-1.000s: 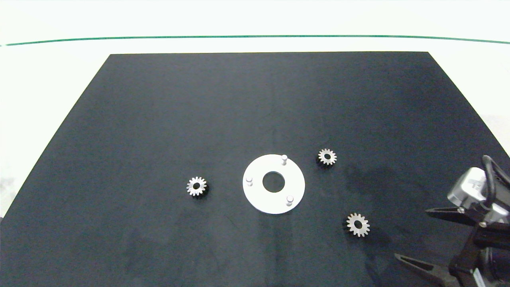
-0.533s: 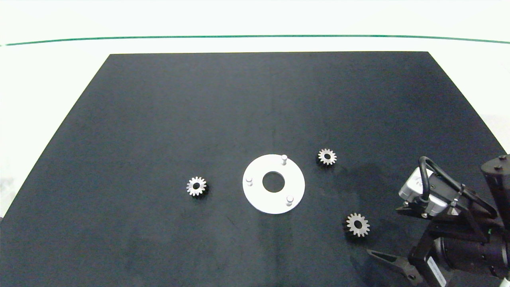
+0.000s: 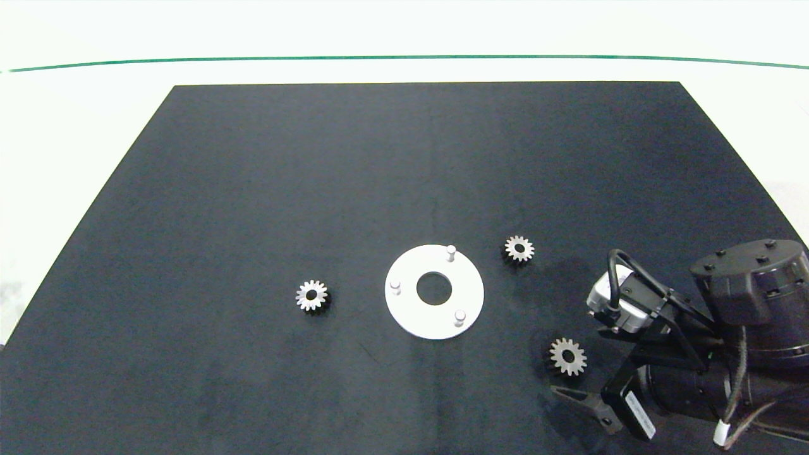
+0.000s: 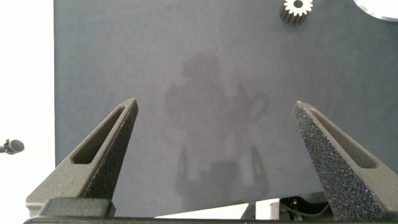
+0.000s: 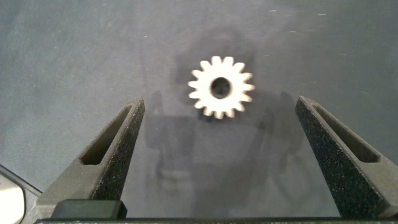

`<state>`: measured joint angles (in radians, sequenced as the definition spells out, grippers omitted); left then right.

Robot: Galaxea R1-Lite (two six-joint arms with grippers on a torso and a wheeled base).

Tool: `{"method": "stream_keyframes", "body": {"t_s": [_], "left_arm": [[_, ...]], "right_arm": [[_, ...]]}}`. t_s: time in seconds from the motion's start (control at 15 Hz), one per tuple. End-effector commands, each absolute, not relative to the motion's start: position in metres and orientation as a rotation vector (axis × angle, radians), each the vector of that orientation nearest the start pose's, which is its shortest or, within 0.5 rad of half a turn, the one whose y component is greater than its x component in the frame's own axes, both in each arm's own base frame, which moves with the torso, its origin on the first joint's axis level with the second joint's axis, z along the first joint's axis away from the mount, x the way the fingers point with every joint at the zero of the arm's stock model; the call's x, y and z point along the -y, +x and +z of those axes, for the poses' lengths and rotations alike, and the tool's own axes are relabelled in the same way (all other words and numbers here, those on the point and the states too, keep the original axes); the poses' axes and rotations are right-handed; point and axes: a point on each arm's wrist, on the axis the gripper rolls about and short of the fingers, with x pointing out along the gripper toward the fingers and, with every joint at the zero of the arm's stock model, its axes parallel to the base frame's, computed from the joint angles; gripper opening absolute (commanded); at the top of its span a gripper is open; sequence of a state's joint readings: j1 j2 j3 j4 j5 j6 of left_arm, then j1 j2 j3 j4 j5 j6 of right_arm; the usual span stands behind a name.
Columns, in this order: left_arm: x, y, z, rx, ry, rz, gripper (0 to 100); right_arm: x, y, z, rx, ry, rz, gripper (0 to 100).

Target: Install three planetary gears onto the carrier pins

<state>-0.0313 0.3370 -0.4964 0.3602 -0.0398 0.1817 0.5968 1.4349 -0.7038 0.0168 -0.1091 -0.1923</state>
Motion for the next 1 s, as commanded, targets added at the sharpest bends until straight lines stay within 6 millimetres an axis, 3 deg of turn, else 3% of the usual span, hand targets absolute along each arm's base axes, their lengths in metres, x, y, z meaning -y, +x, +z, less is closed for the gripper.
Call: {"method": "stream_keyframes", "body": {"t_s": [0.07,0.47,1.0], "left_arm": [[0.0,-0.023,0.181,-0.192,0.181,-0.09,100],[0.0,-0.023,0.182,-0.191,0.181,-0.091,100],[0.0,-0.024,0.182,-0.185,0.181,-0.089,100]], "right_arm": [[-0.124,0.185,0.159,-0.694,-0.456,0.539,100],[-0.132,0.196,0.16,-0.693,-0.452,0.537,99],[-0.132,0.196,0.158,-0.703,-0.455,0.537,83]]}}
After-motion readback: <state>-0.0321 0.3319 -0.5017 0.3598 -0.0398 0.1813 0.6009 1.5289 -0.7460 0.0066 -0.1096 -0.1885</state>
